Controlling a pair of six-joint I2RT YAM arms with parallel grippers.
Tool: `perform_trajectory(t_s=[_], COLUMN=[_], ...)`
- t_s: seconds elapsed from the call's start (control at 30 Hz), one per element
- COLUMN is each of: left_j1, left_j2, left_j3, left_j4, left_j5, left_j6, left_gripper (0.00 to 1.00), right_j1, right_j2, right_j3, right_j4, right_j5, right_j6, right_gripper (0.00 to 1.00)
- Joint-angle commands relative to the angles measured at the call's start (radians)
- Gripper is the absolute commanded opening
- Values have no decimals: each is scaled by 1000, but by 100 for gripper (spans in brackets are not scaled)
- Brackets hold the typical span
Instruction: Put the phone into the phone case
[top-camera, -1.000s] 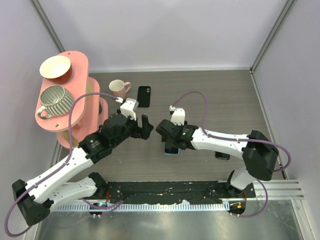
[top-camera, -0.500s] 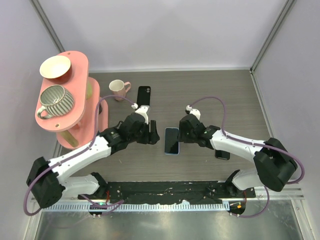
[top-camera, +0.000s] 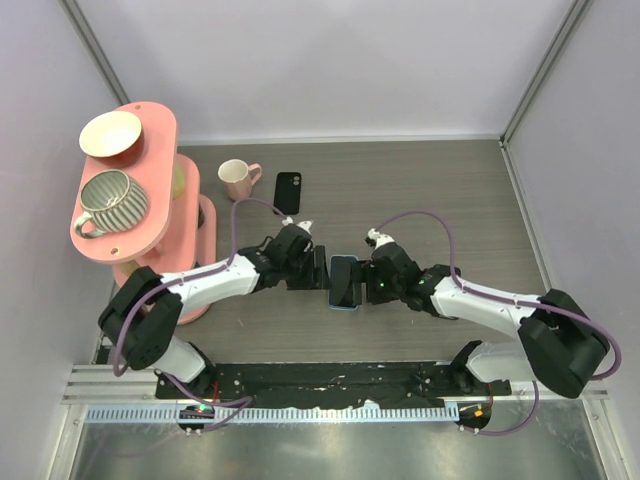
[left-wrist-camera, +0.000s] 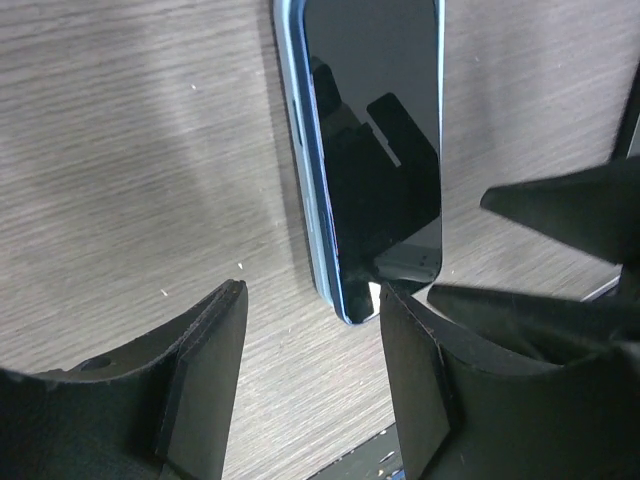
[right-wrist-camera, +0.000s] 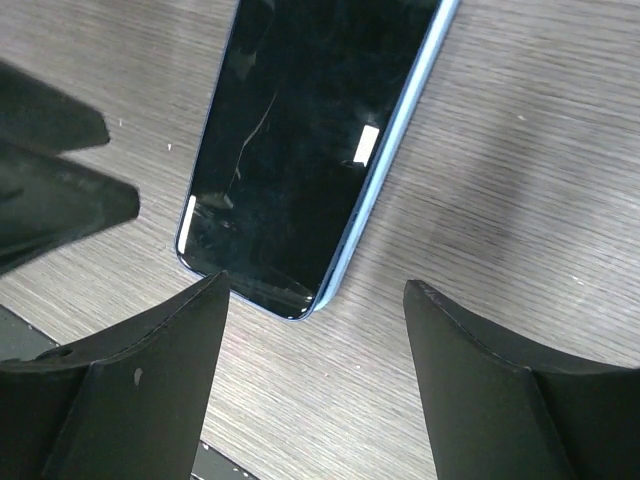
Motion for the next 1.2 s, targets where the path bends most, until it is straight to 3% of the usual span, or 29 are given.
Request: perform_trajectory(t_s=[0.0, 0.17, 0.47, 0.63, 0.8, 1.17], left_j1=[57, 106, 120, 120, 120, 118], left_j2=[29, 65, 71, 77, 88, 105], left_j3=[52, 59, 67, 72, 78, 53], left_j4=[79, 91, 82, 75, 71, 107], left_j5=[86, 144, 158, 160, 158, 192], left_j6=[-37, -20, -8, -2, -5, -32], left_gripper=[59, 59, 59, 59, 60, 59], right_j1=[35, 72, 127, 128, 150, 190], right_j2=[30, 49, 115, 112, 143, 146], right_j3=[-6, -15, 45, 54, 75, 92], right_j4=[55, 72, 18, -2, -31, -36], right_j5=[-41, -55, 76, 125, 206, 295], right_j6=[-34, -45, -68, -82, -94, -48], right_gripper=[77, 79, 78, 68, 66, 47])
